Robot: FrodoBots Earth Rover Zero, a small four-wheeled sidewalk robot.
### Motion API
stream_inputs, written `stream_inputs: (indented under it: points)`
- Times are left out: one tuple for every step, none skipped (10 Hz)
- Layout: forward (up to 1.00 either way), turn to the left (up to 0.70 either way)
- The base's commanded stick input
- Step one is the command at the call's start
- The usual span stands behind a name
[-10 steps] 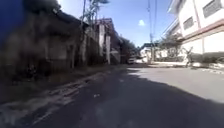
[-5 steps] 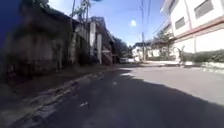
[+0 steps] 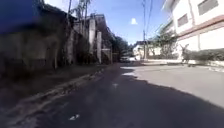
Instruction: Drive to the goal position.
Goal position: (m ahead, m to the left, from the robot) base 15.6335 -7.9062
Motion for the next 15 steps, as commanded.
stream_inputs:
  points:
    - [0.70,-0.03]
    - [0.70,-0.03]
    - [0.70,-0.03]
    - [0.70,-0.03]
    - [0.70,-0.03]
    - [0.70,-0.03]
    - [0.70,-0.03]
    - [0.70,-0.03]
    - [0.70,-0.03]
    - [0.70,-0.03]
    - [0.70,-0.03]
    - [0.70,-0.03]
    - [0.70,-0.03]
    - [0.70,-0.03]
    - [0.70,-0.03]
